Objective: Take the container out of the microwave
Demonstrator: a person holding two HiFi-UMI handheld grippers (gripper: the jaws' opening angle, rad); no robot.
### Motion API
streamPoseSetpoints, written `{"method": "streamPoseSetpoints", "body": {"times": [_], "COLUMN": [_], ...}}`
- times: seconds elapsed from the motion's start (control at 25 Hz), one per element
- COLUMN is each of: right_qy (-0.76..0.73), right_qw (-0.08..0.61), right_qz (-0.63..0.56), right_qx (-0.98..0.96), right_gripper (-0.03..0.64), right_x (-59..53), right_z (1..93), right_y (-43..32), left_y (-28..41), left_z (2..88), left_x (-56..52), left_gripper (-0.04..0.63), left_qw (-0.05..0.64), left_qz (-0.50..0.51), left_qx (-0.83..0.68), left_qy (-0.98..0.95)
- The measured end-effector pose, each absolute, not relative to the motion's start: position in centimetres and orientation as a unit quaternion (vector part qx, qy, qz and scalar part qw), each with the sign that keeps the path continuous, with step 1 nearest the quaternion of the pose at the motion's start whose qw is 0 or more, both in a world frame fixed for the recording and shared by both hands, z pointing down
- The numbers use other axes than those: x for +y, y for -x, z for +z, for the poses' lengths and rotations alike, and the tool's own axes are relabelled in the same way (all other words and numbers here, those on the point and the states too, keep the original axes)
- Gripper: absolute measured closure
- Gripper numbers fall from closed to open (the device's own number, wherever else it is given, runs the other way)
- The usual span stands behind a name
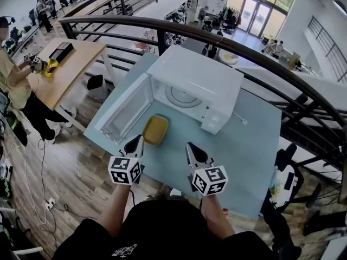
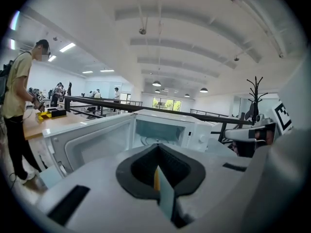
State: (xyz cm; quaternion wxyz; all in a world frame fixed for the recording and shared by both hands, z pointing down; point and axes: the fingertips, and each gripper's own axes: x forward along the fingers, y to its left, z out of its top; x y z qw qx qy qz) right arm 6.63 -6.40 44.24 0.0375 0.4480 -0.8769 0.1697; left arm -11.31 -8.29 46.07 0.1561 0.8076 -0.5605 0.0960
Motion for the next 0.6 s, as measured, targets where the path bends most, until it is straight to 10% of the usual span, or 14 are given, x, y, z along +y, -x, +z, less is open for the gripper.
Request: {"method": "streamPoseSetpoints", "body": {"times": [0.6], "right_qy": [-0.505], "right_qw": [0.012], "right_qz": [0.124], "right_qx": [-0.854], "right_gripper": [0.611], "right_x": [-4.3], "right_z": [38.9], "right_y": [-5.5], "left_y": [17.1], "left_z": [40.4], "left_x": [-5.6], "left_gripper": [0.588], "left_qw": [0.099], "left_qz": [0.062], "left_qx": [-0.545], "left_qy": [-0.830]}}
